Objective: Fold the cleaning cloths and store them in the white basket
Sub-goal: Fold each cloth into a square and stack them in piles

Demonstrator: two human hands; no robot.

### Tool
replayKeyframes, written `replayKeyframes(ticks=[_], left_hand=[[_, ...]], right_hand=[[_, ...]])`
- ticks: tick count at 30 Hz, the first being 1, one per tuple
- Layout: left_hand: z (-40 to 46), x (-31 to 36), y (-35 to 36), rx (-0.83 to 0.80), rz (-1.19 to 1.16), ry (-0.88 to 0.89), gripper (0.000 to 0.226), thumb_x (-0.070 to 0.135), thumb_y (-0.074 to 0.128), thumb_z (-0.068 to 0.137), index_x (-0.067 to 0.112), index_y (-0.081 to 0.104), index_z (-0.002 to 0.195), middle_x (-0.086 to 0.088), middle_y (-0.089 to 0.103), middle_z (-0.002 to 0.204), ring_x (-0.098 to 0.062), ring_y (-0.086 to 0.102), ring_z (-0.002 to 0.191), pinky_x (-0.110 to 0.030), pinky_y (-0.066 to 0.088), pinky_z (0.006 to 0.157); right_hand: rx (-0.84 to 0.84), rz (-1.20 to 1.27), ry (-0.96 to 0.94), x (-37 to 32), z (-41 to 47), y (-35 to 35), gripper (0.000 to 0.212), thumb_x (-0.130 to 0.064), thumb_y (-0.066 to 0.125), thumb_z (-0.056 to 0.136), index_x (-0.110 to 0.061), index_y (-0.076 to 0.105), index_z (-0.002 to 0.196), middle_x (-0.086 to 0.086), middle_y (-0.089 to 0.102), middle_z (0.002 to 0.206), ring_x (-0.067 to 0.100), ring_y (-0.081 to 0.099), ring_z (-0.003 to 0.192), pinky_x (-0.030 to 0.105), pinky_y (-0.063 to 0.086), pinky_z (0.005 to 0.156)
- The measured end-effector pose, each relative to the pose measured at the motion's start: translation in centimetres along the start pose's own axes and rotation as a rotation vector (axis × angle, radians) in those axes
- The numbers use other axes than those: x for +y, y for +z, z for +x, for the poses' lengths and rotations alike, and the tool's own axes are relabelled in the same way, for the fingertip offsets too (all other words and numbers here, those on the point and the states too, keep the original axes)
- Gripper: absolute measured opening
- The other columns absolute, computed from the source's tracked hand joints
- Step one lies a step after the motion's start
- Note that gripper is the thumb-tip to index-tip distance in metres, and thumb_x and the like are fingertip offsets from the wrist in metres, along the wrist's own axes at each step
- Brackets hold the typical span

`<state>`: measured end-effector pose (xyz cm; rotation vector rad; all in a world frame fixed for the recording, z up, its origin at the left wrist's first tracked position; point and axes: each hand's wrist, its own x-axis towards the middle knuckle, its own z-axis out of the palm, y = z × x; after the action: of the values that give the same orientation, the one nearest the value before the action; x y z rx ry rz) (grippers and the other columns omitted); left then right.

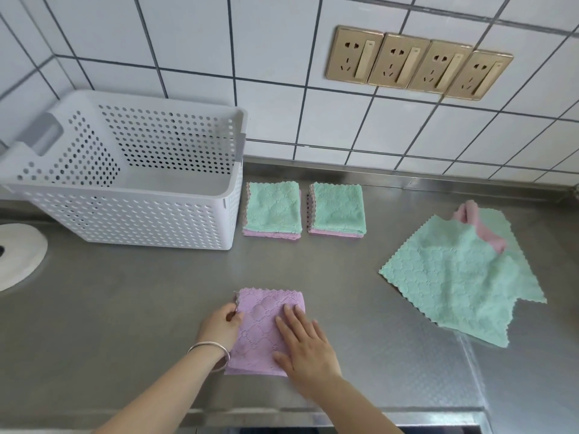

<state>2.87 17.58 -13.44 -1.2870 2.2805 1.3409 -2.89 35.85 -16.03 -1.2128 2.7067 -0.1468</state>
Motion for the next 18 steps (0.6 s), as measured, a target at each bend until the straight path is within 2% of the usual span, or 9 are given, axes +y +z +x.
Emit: replayKeyframes(ticks=[3,8,12,14,16,18], left_hand=[[-0.12,0.09,0.09,0.028,0.056,0.001,0.008,0.019,0.049,0.092,0.015,0.050,0.085,-0.017,0.066,0.099,-0.036,0.058,0.095,-0.032,0.037,0.071],[-0.24,-0.25,0.10,0.079,0.164,0.013,0.011,0.020,0.045,0.093,0.015,0.042,0.083,-0.021,0.064,0.104,-0.038,0.057,0.097,-0.035,0.040,0.074],[-0.49,-0.30,0.21,0.113,0.233,0.038,0.014,0.025,0.048,0.091,0.017,0.042,0.082,-0.017,0.066,0.103,-0.036,0.058,0.097,-0.035,0.043,0.074],[-0.47,-0.28,0.19,0.125,0.268,0.047,0.018,0.028,0.049,0.091,0.018,0.040,0.079,-0.017,0.066,0.101,-0.036,0.059,0.096,-0.035,0.043,0.073],[-0.36,-0.48,0.11,0.139,0.268,0.044,0.021,0.032,0.051,0.089,0.020,0.039,0.077,-0.015,0.067,0.098,-0.035,0.060,0.093,-0.035,0.044,0.071],[-0.45,-0.88,0.00,0.168,0.249,0.035,0.021,0.037,0.055,0.086,0.021,0.042,0.080,-0.011,0.067,0.096,-0.034,0.061,0.091,-0.034,0.045,0.070]], right_hand=[[-0.021,-0.037,0.001,-0.28,0.29,0.18,0.064,-0.058,0.036,0.078,-0.026,0.039,0.133,-0.005,-0.009,0.157,0.013,-0.011,0.145,0.032,0.006,0.108],[-0.059,-0.078,-0.014,-0.74,0.28,0.64,0.066,-0.057,0.038,0.078,-0.027,0.038,0.136,-0.010,0.018,0.153,0.016,-0.009,0.145,0.035,0.005,0.109],[-0.084,-0.067,-0.015,-0.55,0.00,0.91,0.078,-0.058,0.038,0.079,-0.028,0.016,0.148,-0.005,0.017,0.156,0.016,-0.009,0.145,0.037,0.004,0.110],[-0.092,-0.060,-0.023,-0.37,0.14,0.96,0.079,-0.059,0.037,0.079,-0.028,0.012,0.148,-0.006,0.026,0.152,0.016,-0.007,0.145,0.038,0.004,0.109],[-0.102,-0.051,-0.027,-0.20,0.28,1.01,0.080,-0.060,0.037,0.080,-0.028,0.009,0.147,-0.005,0.023,0.153,0.015,-0.001,0.145,0.038,0.004,0.109],[-0.074,-0.026,-0.041,-0.21,0.33,0.82,0.078,-0.060,0.038,0.078,-0.031,0.017,0.146,-0.007,0.027,0.152,0.015,0.014,0.141,0.036,0.006,0.109]])
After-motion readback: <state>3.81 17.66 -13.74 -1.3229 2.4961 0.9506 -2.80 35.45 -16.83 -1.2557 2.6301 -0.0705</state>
